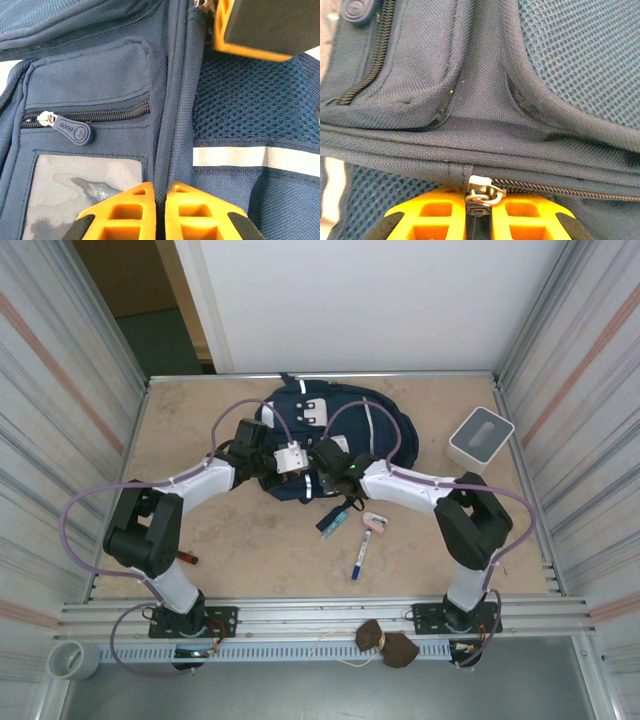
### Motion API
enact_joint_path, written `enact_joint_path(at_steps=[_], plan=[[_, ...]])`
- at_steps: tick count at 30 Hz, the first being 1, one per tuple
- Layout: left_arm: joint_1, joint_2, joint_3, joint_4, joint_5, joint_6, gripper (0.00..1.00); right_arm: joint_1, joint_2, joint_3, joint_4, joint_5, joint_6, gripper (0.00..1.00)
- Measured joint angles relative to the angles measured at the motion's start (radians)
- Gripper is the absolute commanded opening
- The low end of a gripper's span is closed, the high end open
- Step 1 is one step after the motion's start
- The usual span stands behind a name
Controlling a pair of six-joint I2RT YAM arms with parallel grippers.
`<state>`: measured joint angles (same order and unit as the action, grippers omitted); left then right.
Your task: Pack the student bag
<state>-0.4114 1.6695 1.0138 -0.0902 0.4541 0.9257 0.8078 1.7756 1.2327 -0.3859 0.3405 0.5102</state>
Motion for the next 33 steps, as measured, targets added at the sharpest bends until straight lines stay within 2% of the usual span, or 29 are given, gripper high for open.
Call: enact_joint_path(at_steps=[5,11,17,22,25,29,33], plan=[[0.0,0.0,0.0,0.001,0.018,0.0,0.0,-0.063,-0.06,-0.056,0.057,-0.135,0.032,0.06],[0.0,0.0,0.0,0.001,0.017,0.0,0.0,-0.097,-0.069,-0.081,0.057,-0.157,0.057,0.04],[0.01,0.0,0.0,0.0,0.02,0.0,0.0,-0.179,-0.148,-0.184,0.064,-0.185,0.055,0.05],[0.019,0.0,0.0,-0.002,0.04,0.0,0.0,-0.249,-0.195,-0.243,0.105,-0.287,0.005,0.11],[0.021,0.0,0.0,-0.005,0.044,0.0,0.0,-0.257,-0.195,-0.257,0.124,-0.316,-0.031,0.17],[0.024,0.0,0.0,-0.01,0.044,0.0,0.0,-0.249,-0.194,-0.257,0.124,-0.294,-0.069,0.25],[0.024,0.0,0.0,-0.01,0.044,0.0,0.0,-0.221,-0.178,-0.239,0.103,-0.217,-0.097,0.29]])
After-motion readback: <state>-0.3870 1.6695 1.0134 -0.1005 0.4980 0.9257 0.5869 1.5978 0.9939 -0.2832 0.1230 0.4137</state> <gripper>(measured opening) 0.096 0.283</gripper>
